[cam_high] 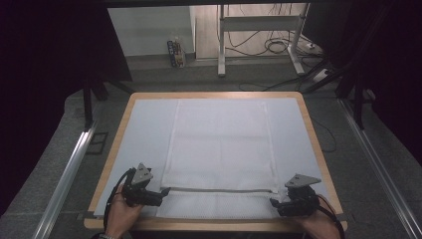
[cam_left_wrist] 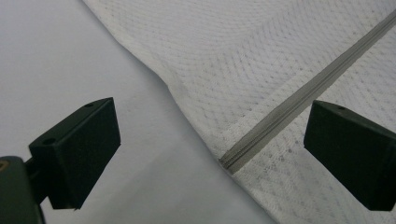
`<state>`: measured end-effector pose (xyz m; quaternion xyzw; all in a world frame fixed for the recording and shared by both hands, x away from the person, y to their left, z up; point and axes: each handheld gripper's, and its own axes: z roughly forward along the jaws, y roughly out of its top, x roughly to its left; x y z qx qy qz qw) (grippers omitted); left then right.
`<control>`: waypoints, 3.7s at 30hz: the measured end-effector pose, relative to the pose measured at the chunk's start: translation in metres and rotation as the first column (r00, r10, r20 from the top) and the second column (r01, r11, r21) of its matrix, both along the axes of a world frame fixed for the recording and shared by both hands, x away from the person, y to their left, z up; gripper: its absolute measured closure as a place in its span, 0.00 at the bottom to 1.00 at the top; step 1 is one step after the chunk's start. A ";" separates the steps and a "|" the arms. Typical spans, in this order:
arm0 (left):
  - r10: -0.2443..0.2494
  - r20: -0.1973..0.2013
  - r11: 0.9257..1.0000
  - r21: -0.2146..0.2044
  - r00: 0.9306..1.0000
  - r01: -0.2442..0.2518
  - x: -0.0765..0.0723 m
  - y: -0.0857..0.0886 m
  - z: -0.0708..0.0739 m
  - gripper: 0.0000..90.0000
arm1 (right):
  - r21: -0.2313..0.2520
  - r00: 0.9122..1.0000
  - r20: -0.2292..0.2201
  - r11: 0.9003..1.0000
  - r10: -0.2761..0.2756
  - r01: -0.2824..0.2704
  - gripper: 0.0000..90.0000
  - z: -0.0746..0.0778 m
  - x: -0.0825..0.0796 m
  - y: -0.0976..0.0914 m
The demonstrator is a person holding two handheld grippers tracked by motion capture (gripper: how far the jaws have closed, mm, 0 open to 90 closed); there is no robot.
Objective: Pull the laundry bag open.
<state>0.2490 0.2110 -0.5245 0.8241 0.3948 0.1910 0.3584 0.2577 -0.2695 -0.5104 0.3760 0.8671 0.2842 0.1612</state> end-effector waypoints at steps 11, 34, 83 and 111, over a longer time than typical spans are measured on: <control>-0.008 0.009 1.000 0.020 1.000 0.007 -0.001 -0.003 0.000 0.04 | -0.031 0.994 -0.063 0.996 -0.085 0.083 0.41 -0.003 -0.002 0.009; -0.035 0.031 0.998 0.062 0.999 0.033 -0.002 -0.008 0.003 0.05 | 0.029 0.994 -0.077 0.996 -0.077 0.080 0.95 0.000 -0.006 0.007; -0.037 0.001 0.999 -0.005 0.999 0.037 -0.002 -0.014 0.008 0.06 | -0.029 0.994 -0.057 0.996 -0.092 0.090 0.98 0.001 -0.022 0.020; -0.370 -0.008 0.925 -0.096 0.929 0.367 0.075 -0.188 0.049 0.04 | 0.158 0.973 0.198 0.976 0.120 -0.153 0.98 0.025 -0.025 -0.006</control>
